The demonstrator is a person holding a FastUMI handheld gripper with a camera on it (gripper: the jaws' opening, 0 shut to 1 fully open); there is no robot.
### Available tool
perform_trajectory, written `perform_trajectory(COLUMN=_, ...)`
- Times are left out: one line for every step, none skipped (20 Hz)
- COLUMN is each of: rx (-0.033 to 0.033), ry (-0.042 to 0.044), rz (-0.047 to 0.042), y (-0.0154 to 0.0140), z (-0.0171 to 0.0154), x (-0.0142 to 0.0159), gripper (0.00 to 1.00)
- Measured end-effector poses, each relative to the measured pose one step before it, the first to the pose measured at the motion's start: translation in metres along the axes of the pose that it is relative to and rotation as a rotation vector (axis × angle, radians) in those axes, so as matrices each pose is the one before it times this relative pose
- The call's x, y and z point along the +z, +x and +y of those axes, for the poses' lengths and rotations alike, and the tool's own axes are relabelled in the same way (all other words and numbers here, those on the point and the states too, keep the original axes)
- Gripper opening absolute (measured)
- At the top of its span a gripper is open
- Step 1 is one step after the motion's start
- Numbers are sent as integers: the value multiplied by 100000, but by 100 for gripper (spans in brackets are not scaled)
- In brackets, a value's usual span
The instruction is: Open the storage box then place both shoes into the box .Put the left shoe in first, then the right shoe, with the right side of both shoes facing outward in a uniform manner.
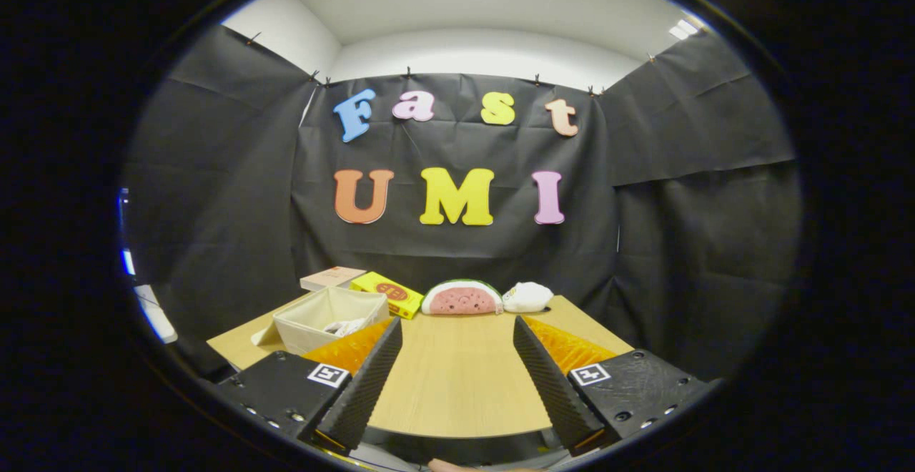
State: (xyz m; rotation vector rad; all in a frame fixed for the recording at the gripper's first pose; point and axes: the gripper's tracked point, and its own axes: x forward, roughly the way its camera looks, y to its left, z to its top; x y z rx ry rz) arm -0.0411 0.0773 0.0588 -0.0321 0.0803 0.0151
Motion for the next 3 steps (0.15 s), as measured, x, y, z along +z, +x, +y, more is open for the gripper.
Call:
perform_trajectory(rx=31, ry=-14, rz=525, y=115, z=3, x=-159, gripper=96)
perform_trajectory(rx=-305, ry=-230, rz=579, y=166, z=-84, x=-248, gripper=96)
perform_trajectory(rx=-346, ry=-78, rz=396, y=33, z=-170, x=-120, gripper=96)
